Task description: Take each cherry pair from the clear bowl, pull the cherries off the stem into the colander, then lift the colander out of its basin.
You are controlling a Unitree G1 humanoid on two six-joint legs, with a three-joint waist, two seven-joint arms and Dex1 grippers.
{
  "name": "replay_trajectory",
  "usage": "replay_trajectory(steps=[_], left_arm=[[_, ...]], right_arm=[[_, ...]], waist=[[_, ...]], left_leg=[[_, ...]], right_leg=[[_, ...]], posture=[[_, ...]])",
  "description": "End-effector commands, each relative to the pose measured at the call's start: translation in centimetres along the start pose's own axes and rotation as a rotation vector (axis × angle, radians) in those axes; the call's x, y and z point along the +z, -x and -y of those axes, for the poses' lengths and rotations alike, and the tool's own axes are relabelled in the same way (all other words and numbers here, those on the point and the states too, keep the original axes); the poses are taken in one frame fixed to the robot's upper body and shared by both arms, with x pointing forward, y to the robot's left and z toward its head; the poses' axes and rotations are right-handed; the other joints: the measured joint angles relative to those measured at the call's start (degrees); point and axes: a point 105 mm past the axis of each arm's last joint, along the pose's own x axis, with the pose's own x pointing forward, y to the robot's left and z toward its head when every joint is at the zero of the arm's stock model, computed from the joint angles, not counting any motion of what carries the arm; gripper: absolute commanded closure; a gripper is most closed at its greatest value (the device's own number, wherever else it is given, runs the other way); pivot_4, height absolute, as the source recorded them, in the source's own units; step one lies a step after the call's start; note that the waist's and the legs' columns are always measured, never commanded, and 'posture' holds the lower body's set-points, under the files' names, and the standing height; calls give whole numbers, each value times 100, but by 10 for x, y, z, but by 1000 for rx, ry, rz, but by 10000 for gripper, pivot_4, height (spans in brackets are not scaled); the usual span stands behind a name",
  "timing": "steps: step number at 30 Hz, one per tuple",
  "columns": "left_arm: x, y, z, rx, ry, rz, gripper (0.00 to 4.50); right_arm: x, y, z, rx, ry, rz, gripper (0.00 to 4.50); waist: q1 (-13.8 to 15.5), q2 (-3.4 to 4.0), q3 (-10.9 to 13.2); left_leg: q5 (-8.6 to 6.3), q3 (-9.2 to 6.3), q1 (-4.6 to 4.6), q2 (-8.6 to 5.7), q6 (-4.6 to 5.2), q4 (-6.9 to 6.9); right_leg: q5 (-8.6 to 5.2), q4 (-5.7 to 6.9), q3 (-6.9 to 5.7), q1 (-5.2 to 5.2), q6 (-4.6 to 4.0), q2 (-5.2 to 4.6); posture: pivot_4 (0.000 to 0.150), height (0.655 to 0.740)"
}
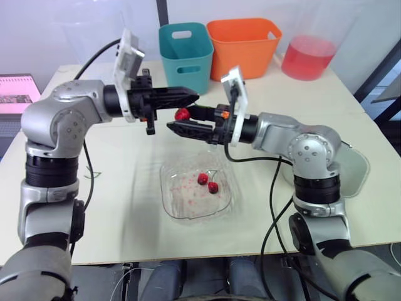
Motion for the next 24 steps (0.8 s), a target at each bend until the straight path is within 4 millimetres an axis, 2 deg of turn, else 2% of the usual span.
replay_trajectory(steps=[1,4,10,18,24], left_arm=[[11,0,5,-14,-43,23,45000],[11,-1,5,-15,-42,24,45000],[10,-1,4,-14,-40,23,45000],[12,0,3,-7,-43,36,45000],[19,0,0,9,-52,66,45000]], right_arm=[[11,-5,-10,30,44,34,214],[11,-6,-10,28,48,39,8446],[10,-4,-10,22,63,27,37764],[3,0,-9,15,78,-3,37764],[-16,5,-6,-3,111,-85,37764]], waist=[[-7,0,0],[-16,0,0],[-97,0,0],[-124,1,0],[-110,1,0]], left_leg=[[0,0,0,0,0,0],[0,0,0,0,0,0],[0,-4,0,0,0,-4],[0,-5,0,1,0,-10],[0,-3,0,-1,0,-8]], right_leg=[[0,0,0,0,0,0],[0,1,0,0,0,0],[0,3,-2,0,0,0],[0,6,-1,-6,0,2],[0,5,-1,-5,0,0]], posture=[[1500,7400],[1500,7400],[1500,7400],[1500,7400],[1500,7400]])
